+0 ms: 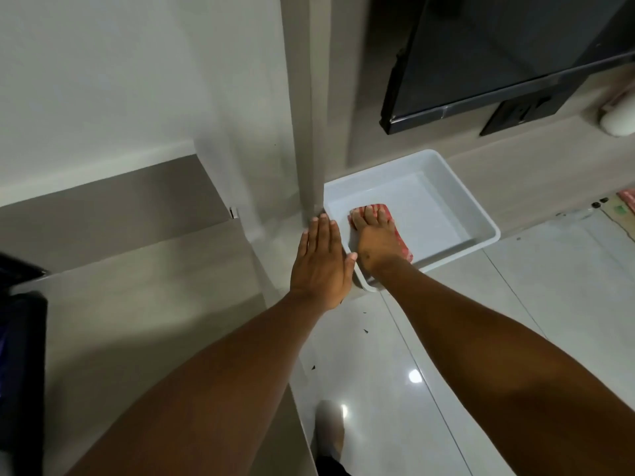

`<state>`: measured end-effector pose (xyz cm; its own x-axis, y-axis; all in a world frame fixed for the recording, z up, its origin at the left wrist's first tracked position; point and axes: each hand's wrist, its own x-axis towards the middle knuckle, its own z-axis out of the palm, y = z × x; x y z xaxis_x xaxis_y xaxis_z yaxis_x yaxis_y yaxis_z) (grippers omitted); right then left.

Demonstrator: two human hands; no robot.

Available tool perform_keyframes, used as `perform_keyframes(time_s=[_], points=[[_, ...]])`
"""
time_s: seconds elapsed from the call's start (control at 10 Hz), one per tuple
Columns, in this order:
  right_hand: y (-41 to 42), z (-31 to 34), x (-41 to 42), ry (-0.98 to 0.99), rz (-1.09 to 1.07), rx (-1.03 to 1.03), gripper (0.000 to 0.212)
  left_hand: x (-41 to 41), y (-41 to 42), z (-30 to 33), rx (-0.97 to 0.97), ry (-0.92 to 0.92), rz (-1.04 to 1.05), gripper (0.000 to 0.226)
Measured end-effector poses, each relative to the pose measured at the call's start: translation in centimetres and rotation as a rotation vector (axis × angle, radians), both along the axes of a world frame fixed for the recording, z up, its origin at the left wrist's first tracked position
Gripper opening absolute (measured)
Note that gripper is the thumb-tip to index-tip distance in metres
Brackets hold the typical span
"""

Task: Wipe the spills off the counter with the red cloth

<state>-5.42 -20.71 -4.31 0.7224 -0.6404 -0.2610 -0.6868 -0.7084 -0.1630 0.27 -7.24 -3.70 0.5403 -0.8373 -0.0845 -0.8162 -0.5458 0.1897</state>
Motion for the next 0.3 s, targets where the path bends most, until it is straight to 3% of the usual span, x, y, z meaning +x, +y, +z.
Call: perform_keyframes(time_s=[0.1, 0.2, 0.3], points=[[-0.1, 0.8, 0.1, 0.105, 0.06, 0.032, 0.095, 0.2, 1.5, 0.6, 0.018, 0.017, -0.024, 0.075], [0.4, 2.6, -0.2, 0.084, 0.054, 0.051, 0.077, 1.1, 3.7, 2.0, -0.002, 0.013, -0.013, 0.075], [2.1, 4.8, -0.3, -0.063, 0.057, -0.002, 0.056, 2.2, 6.2, 4.2, -0.024, -0.063, 0.005, 0.074]])
